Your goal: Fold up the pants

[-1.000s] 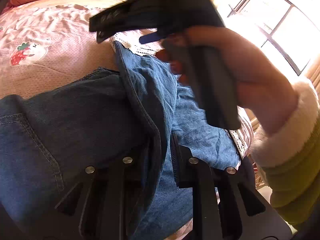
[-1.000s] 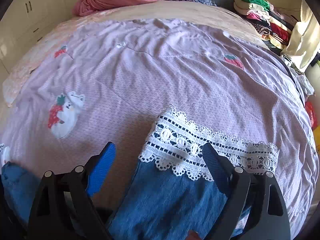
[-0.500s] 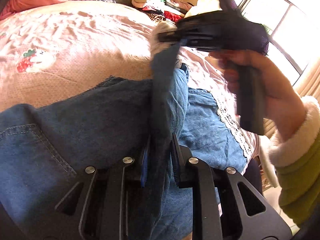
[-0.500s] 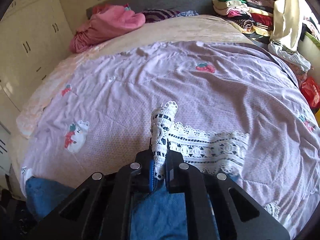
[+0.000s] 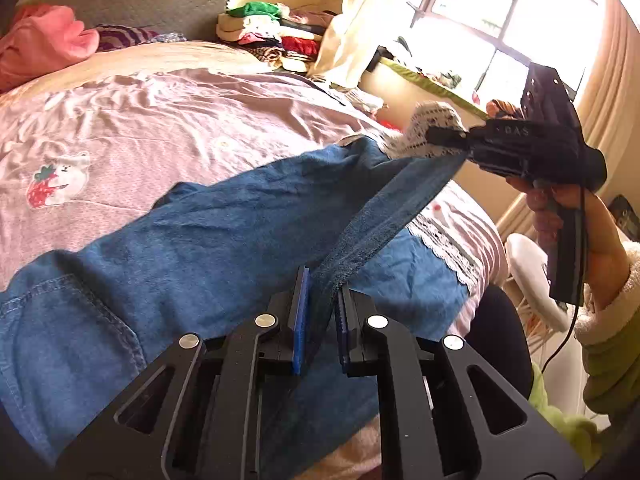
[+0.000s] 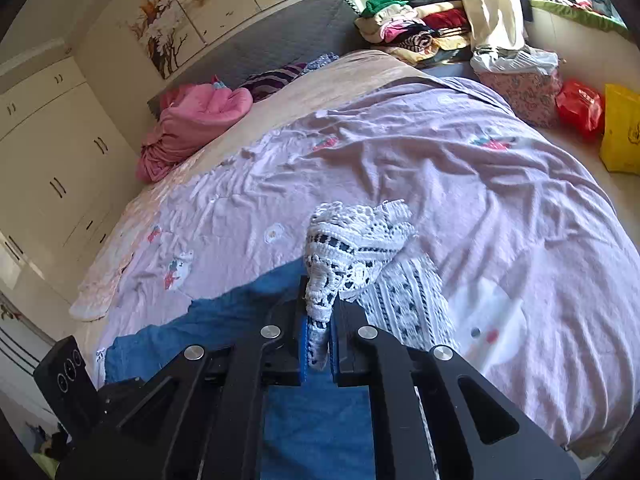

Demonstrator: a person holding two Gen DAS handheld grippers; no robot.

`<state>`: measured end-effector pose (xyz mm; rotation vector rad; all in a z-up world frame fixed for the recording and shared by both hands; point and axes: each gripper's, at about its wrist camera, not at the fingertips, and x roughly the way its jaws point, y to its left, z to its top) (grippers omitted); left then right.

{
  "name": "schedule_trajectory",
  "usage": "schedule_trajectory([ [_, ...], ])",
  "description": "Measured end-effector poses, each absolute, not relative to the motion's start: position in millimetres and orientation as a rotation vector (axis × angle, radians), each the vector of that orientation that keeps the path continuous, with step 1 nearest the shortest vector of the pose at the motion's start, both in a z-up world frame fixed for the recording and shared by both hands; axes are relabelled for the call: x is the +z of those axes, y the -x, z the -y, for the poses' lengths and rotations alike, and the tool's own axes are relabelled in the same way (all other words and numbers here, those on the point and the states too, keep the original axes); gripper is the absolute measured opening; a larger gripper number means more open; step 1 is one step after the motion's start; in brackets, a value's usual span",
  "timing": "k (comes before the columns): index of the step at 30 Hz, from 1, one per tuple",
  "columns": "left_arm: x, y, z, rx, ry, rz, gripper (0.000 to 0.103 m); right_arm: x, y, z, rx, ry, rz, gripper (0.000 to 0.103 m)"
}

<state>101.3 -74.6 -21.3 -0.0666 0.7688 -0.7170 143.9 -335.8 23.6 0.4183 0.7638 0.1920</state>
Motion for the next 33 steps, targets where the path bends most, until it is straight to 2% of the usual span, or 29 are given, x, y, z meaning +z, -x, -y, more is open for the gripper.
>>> schedule_trajectory([
  [15, -33, -71, 76, -0.706, -0.041, -0.818, 0.006, -38, -77, 357, 0.188, -0.572, -0.868, 0.007],
  [18, -34, -65, 78, -0.707, -0.063, -0.822, 0.006, -43, -71, 363, 0.196, -0.596, -0.876, 0.010],
  [19, -34, -64, 79, -0.706, -0.071, -0.823, 0.006, -44, -70, 365, 0.189, -0.591, -0.874, 0.012],
  [22, -36, -62, 82, -0.707, -0.094, -0.829, 0.006, -44, -62, 379, 0.158, -0.607, -0.846, 0.029],
  [25, -39, -60, 86, -0.698, -0.113, -0.837, 0.006, -44, -60, 394, 0.145, -0.647, -0.817, 0.035],
  [28, -43, -59, 88, -0.693, -0.129, -0.846, 0.006, -45, -64, 404, 0.147, -0.645, -0.797, 0.035],
  [30, -42, -59, 88, -0.689, -0.132, -0.849, 0.006, -45, -67, 403, 0.172, -0.629, -0.798, 0.027],
  [31, -42, -58, 88, -0.686, -0.136, -0.848, 0.004, -45, -67, 402, 0.180, -0.612, -0.799, 0.018],
  [33, -39, -56, 86, -0.680, -0.146, -0.847, 0.003, -41, -64, 401, 0.199, -0.602, -0.793, 0.017],
])
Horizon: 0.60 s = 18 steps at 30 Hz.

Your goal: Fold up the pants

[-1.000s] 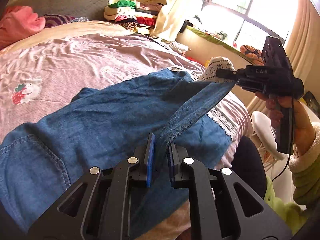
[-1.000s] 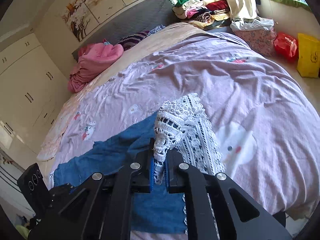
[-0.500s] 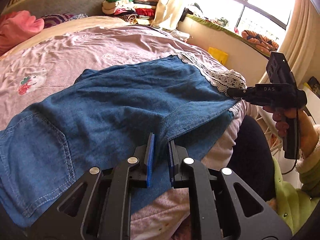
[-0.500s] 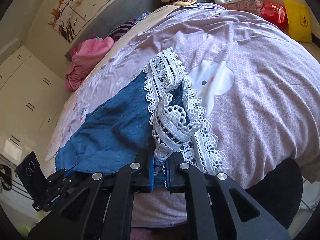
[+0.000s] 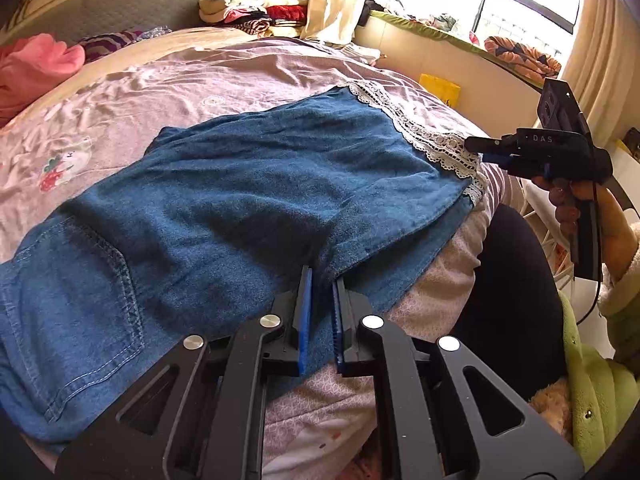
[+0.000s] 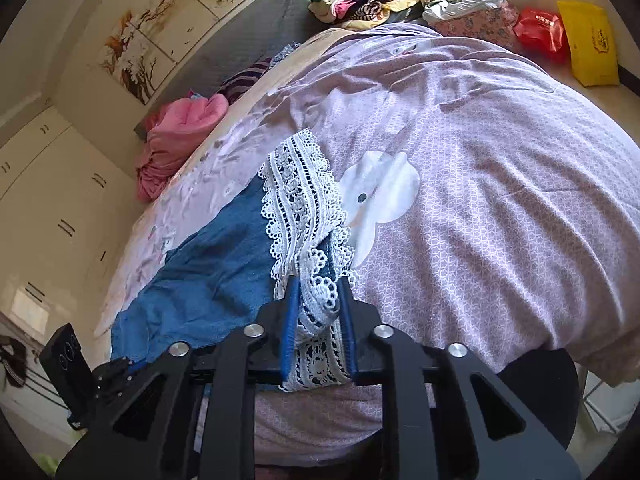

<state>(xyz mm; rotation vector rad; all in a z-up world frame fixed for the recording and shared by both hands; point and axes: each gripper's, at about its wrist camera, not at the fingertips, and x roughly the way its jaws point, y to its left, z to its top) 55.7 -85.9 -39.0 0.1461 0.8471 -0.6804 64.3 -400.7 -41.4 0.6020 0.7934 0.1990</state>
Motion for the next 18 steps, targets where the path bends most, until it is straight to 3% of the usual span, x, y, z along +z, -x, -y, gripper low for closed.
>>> schedule_trajectory([
  [15, -46, -32, 79, -0.669, -0.210, -0.899, 0.003, -57, -48, 399, 0.196, -0.506, -0.864, 0.018],
  [18, -54, -35, 80, -0.663, -0.209, -0.927, 0.003, -61, -48, 398, 0.186, -0.491, -0.865, 0.022],
])
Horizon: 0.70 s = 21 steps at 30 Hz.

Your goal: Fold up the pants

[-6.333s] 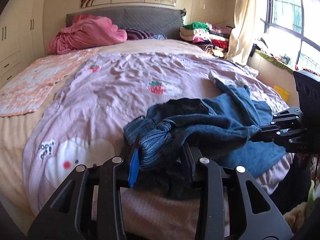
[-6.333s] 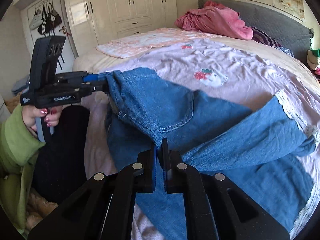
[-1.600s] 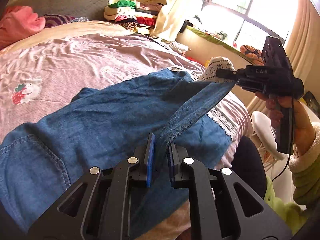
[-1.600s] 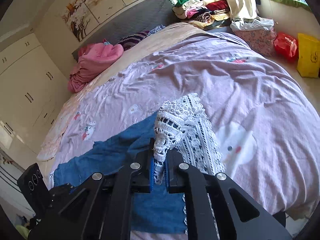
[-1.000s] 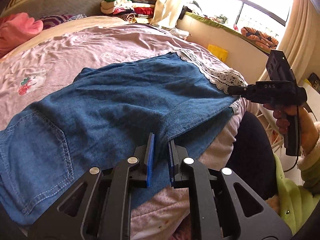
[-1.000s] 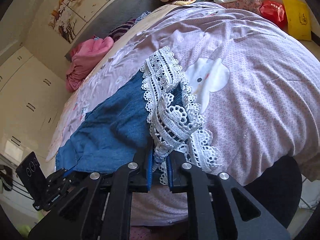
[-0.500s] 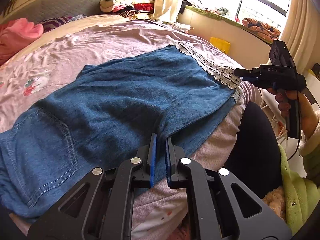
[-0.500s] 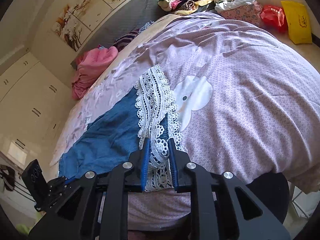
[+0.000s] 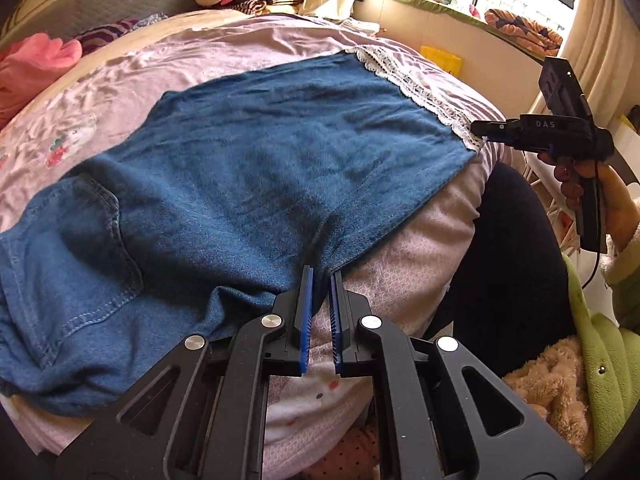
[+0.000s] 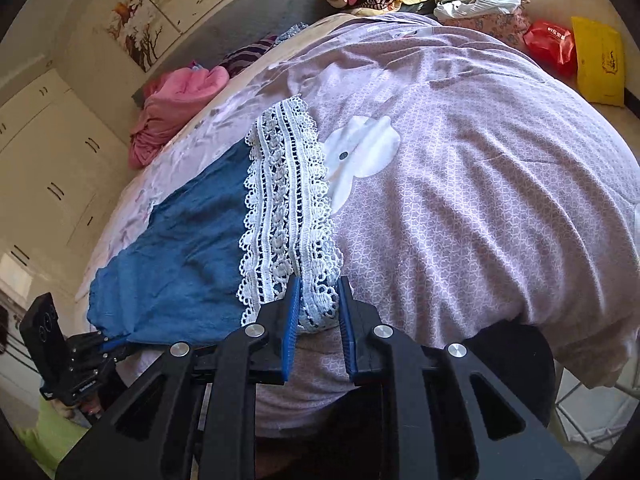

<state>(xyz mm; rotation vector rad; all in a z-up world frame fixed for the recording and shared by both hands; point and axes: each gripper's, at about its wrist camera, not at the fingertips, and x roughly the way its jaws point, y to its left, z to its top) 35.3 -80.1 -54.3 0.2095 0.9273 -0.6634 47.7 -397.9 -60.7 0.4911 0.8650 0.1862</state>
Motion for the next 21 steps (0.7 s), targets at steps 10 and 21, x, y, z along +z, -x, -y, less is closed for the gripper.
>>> schedule_trajectory([
  [10, -35, -29, 68, -0.700, -0.085, -0.907, 0.039, -26, -50, 417, 0.186, -0.450, -0.787, 0.062],
  [21, 4, -137, 55, -0.482, 0.006, -0.862, 0.055, -24, -182, 408, 0.304, -0.333, -0.841, 0.066],
])
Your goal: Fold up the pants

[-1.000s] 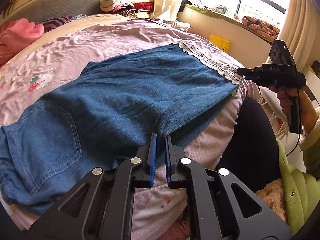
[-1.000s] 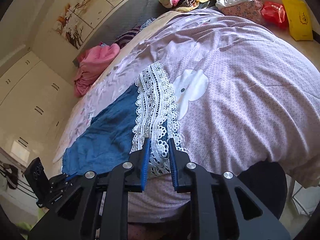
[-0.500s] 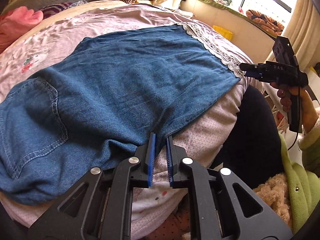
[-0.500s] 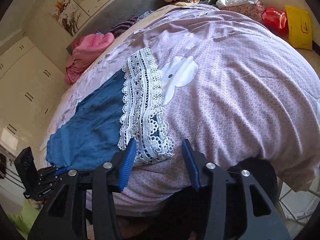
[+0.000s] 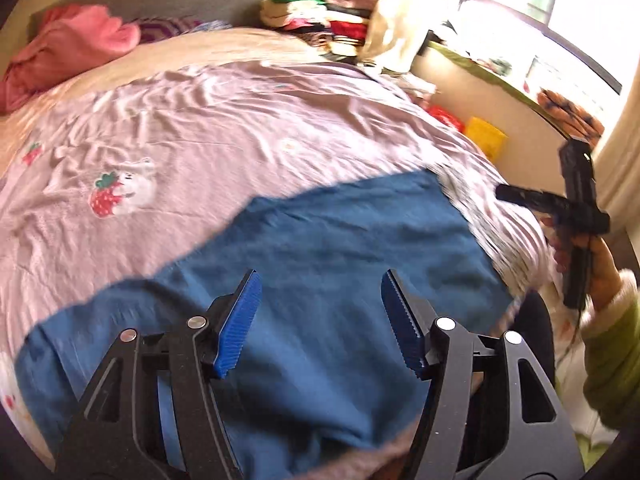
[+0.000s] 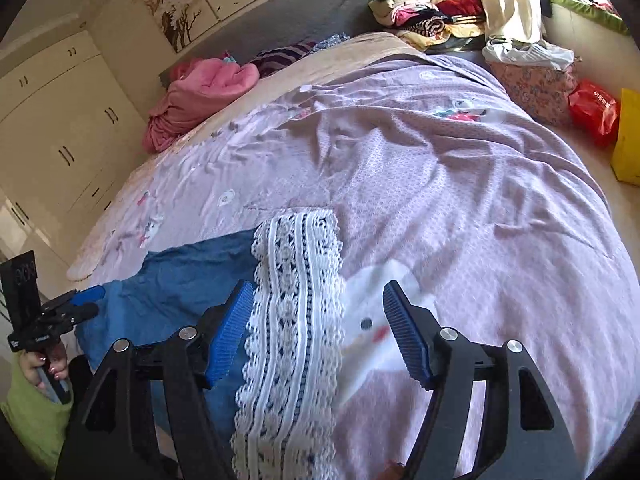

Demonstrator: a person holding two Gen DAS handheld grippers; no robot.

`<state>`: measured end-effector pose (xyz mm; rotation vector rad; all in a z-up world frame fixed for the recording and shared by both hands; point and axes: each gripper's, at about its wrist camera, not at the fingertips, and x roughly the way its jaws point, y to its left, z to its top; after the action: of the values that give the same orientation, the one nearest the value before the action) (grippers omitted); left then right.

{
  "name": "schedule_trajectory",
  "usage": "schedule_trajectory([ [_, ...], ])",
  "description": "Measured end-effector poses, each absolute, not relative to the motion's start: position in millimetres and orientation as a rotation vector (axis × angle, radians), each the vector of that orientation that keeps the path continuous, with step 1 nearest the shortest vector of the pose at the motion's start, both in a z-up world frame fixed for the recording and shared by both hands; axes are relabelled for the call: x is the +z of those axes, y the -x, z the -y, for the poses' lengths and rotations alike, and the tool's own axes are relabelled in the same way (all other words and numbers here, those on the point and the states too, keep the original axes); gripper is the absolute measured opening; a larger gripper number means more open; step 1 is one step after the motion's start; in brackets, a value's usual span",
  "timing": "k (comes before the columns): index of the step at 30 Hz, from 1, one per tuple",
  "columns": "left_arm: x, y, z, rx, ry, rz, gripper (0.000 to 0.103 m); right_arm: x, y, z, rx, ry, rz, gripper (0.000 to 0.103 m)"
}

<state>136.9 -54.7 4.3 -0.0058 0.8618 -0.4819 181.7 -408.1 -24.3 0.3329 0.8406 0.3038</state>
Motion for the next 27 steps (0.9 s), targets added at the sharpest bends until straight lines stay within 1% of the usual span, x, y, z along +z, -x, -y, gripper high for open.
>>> schedule_trajectory([
  [4, -7, -185, 52, -0.429, -0.006, -0.922, 0.055, -37, -225, 404, 0.392, -0.384, -0.890, 0.066],
  [7, -26, -212, 52, -0.403, 0.002, -0.987, 0.055, -48, -246, 399, 0.420, -0.386, -0.929, 0.065],
  [8, -33, -219, 51, -0.404, 0.020, -1.010, 0.054, -53, -251, 396, 0.422, -0.380, -0.950, 0.059],
  [10, -43, -227, 48, -0.412, 0.046, -1.037, 0.048, -60, -254, 389, 0.454, -0.359, -0.974, 0.053],
  [11, -46, -228, 49, -0.416, 0.049, -1.043, 0.047, -62, -253, 386, 0.451, -0.342, -0.972, 0.048],
  [14, -50, -231, 52, -0.437, 0.064, -1.048, 0.034, -63, -247, 384, 0.481, -0.360, -0.958, 0.033],
  [15, -49, -230, 53, -0.450, 0.073, -1.048, 0.027, -61, -243, 381, 0.497, -0.348, -0.947, 0.029],
  [16, -48, -229, 55, -0.460, 0.072, -1.048, 0.022, -58, -238, 378, 0.506, -0.330, -0.927, 0.024],
  [17, -48, -229, 57, -0.461, 0.061, -1.046, 0.020, -54, -233, 376, 0.511, -0.313, -0.907, 0.021],
  [19, -45, -225, 60, -0.469, 0.045, -1.037, 0.011, -43, -225, 372, 0.505, -0.275, -0.856, 0.019],
  [20, -43, -224, 60, -0.465, 0.045, -1.025, 0.009, -35, -222, 372, 0.495, -0.261, -0.821, 0.018],
  [22, -34, -224, 57, -0.458, 0.069, -0.988, 0.007, -21, -220, 371, 0.475, -0.232, -0.774, 0.018],
  [25, -16, -228, 59, -0.449, 0.081, -0.931, 0.007, 10, -225, 362, 0.427, -0.102, -0.678, 0.017],
  [27, -8, -235, 64, -0.432, 0.062, -0.905, 0.006, 22, -242, 354, 0.391, -0.027, -0.682, 0.017],
])
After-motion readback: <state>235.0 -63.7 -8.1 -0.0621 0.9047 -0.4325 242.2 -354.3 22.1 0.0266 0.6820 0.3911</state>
